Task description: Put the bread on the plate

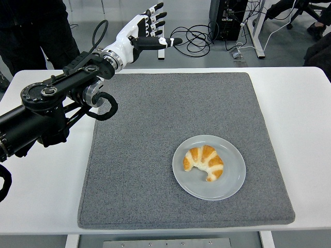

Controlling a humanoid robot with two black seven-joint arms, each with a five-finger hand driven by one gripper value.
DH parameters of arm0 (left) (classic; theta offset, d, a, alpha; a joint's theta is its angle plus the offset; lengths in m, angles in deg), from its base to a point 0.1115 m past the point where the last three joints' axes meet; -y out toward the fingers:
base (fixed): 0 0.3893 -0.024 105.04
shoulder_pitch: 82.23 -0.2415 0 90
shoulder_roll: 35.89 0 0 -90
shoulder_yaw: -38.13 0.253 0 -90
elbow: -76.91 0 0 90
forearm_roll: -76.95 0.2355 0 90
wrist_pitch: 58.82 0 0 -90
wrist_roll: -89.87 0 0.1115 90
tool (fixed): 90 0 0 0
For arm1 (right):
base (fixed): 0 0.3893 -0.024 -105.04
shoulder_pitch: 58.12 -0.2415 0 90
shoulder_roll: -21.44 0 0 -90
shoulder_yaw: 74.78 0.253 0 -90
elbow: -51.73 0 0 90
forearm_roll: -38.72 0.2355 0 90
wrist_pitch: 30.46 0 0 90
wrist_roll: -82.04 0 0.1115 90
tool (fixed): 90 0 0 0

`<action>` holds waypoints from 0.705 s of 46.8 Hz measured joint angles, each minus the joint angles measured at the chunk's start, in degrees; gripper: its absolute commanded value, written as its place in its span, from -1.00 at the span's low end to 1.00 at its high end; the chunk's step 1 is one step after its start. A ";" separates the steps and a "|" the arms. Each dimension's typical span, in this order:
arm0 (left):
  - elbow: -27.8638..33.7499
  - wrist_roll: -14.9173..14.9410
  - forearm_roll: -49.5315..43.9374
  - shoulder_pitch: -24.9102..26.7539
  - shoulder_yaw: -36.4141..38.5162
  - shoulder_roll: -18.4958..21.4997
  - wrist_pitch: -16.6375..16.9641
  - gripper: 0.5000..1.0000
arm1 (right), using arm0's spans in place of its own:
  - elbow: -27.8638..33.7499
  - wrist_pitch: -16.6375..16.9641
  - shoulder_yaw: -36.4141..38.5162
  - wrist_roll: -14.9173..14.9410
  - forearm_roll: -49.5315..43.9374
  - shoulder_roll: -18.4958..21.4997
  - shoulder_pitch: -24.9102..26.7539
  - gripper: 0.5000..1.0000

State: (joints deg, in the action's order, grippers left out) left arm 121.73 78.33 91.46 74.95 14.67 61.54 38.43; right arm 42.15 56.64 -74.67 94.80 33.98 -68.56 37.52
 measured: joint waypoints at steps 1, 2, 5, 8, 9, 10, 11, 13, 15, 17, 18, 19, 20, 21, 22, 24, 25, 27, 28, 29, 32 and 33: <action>-0.60 -0.03 -0.09 -0.63 -0.65 -0.09 -0.02 0.90 | 0.00 0.01 -0.04 0.00 0.00 0.00 -0.02 1.00; -1.32 -0.03 -0.15 -1.19 -1.32 -0.19 -0.04 0.90 | -0.01 0.00 -0.06 0.00 0.00 0.00 -0.02 1.00; -3.92 0.00 -0.43 -2.73 -3.37 -1.09 -0.47 0.90 | -0.02 0.05 -0.10 -0.01 0.00 0.00 0.00 1.00; -6.89 0.01 -1.51 -3.82 -5.94 -3.05 -2.19 0.90 | -0.12 0.08 -0.11 0.00 0.00 0.00 -0.01 1.00; -7.84 0.01 -2.03 -4.09 -6.92 -3.44 -3.03 0.90 | -0.16 0.10 -0.11 0.00 0.00 0.00 0.00 1.00; -8.80 -0.05 -2.68 -4.38 -7.97 -3.71 -4.09 0.90 | -0.18 0.10 -0.11 0.00 0.00 0.00 0.00 1.00; -9.88 -0.15 -3.50 -4.77 -9.10 -3.94 -5.47 0.90 | -0.22 0.10 -0.11 -0.01 0.00 0.00 0.00 1.00; -11.54 -0.32 -4.76 -5.44 -10.87 -4.22 -7.95 0.90 | -0.25 0.10 -0.11 0.00 0.00 0.00 0.01 1.00; -13.21 -0.46 -5.98 -5.76 -12.47 -4.40 -10.06 0.90 | -0.26 0.10 -0.15 0.00 0.00 0.00 0.12 1.00; -14.66 -0.56 -7.20 -5.87 -13.70 -4.63 -11.72 0.90 | -0.27 0.10 -0.19 -0.01 0.00 0.00 0.18 1.00; -15.43 -0.58 -8.02 -5.89 -14.33 -4.91 -12.84 0.90 | -0.27 0.10 -0.20 -0.01 0.00 0.00 0.16 1.00; -16.08 -0.58 -8.74 -5.89 -14.82 -5.27 -13.62 0.90 | -0.25 0.10 -0.20 0.00 0.00 -0.01 0.15 1.00; -16.81 -0.58 -9.46 -5.88 -15.25 -5.69 -14.35 0.90 | -0.23 0.09 -0.20 0.00 0.00 0.00 0.15 1.00; -17.76 -0.58 -10.30 -5.86 -15.63 -6.18 -15.20 0.90 | -0.22 0.09 -0.20 -0.01 0.00 0.00 0.17 1.00; -18.41 -0.58 -10.79 -5.84 -15.84 -6.46 -15.75 0.90 | -0.18 0.05 -0.24 -0.01 0.00 0.00 0.19 1.00; -19.75 -0.62 -11.53 -5.62 -16.10 -6.93 -16.63 0.90 | -0.04 -0.03 -0.26 -0.01 0.00 0.00 0.14 1.00; -20.39 -0.68 -11.81 -5.50 -16.18 -7.18 -17.06 0.90 | -0.01 -0.05 -0.26 -0.01 0.00 -0.01 0.10 1.00; -21.02 -0.70 -12.17 -5.41 -16.25 -7.37 -17.29 0.90 | -0.01 -0.08 -0.26 0.00 0.00 0.00 0.08 1.00; -21.17 -0.72 -12.33 -5.39 -16.26 -7.40 -17.33 0.90 | -0.01 -0.08 -0.26 -0.01 0.00 0.00 0.10 1.00; -21.23 -0.74 -12.40 -5.38 -16.27 -7.40 -17.34 0.90 | -0.01 -0.09 -0.26 -0.02 0.00 0.00 0.11 1.00; -21.30 -0.86 -12.56 -5.33 -16.50 -7.42 -17.39 0.90 | 0.00 -0.11 -0.27 0.00 0.00 0.00 0.06 1.00; -21.33 -0.93 -12.62 -5.31 -16.72 -7.43 -17.41 0.90 | 0.00 -0.11 -0.27 -0.01 0.00 0.00 0.07 1.00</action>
State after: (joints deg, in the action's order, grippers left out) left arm 100.40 77.40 78.84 69.64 -2.05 54.11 21.02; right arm 42.15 56.53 -74.95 94.78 33.98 -68.56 37.59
